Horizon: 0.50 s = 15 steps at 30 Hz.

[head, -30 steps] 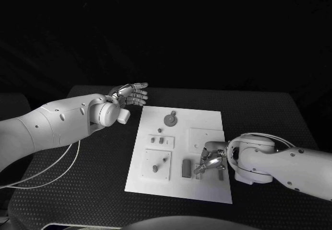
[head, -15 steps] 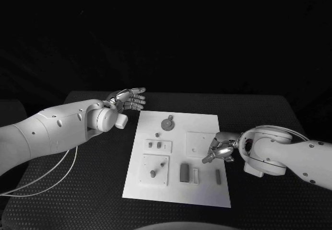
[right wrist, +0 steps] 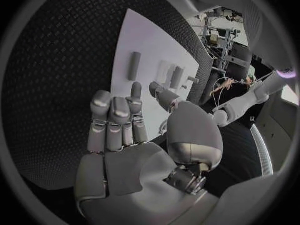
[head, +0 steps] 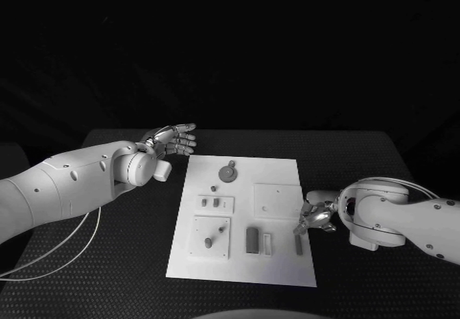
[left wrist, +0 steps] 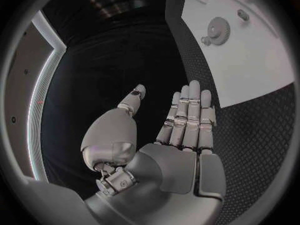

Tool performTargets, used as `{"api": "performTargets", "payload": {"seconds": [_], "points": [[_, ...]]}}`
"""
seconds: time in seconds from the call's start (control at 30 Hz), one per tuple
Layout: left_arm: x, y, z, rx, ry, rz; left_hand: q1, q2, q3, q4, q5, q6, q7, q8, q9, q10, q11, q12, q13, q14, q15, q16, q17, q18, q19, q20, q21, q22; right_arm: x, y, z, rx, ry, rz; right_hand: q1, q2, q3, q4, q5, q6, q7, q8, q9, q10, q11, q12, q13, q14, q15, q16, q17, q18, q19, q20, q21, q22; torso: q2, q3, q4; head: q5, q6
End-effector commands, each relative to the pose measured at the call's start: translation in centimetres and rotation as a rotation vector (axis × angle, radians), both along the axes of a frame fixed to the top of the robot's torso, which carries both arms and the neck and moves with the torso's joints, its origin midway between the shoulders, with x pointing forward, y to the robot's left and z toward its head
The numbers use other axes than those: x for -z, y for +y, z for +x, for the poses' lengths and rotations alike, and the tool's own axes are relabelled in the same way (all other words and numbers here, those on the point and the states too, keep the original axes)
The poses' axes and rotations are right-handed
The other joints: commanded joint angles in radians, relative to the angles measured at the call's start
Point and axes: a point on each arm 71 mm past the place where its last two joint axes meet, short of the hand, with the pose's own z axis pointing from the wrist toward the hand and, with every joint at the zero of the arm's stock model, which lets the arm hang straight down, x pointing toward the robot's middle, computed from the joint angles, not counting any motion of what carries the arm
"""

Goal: Assemble the parts on the task board

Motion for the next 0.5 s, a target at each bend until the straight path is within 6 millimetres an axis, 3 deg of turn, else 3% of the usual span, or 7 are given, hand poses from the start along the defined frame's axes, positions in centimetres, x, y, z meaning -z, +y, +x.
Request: {"api": "performTargets", "payload": {"seconds": [0.03,0.5], "points": [[-0.1,-0.3,0.0,0.021,-0.008,-0.005,-0.011,0.002,0.004,0.002,-0.006,-0.004,0.000,0.004,-0.002,-0.005,-0.003,0.007,-0.002,-0.004,0.001,-0.006,0.001,0.011,-0.006,-0.001,-0.006,0.001,0.7,-0.2,-0.5,-0.026,0.031,-0.062,-0.013,0.000,-0.001,0.008,-0.006,-0.013,0.004,-0.004,0.002,-0.002,0.005,-0.007,0.001,0.000,0.007,-0.003,0.001,0.016,-0.007,0.002,0.000,0.001,-0.001,-0.0016,-0.0001,-0.004,-0.001],[-0.1,-0.3,0.0,0.022,-0.007,-0.006,-0.011,0.002,0.004,0.002,-0.006,-0.004,0.000,0.004,-0.002,-0.005,-0.003,0.007,-0.002,-0.004,0.001,-0.006,0.002,0.011,-0.006,-0.001,-0.006,0.002,3.0,-0.3,-1.6,-0.041,0.060,-0.119,-0.046,-0.004,-0.016,0.026,-0.006,-0.014,0.004,-0.004,0.008,-0.002,0.006,-0.008,0.002,0.000,0.012,-0.001,0.004,0.016,-0.013,0.008,0.003,0.003,0.001,-0.0025,0.0025,-0.008,-0.004]]}}
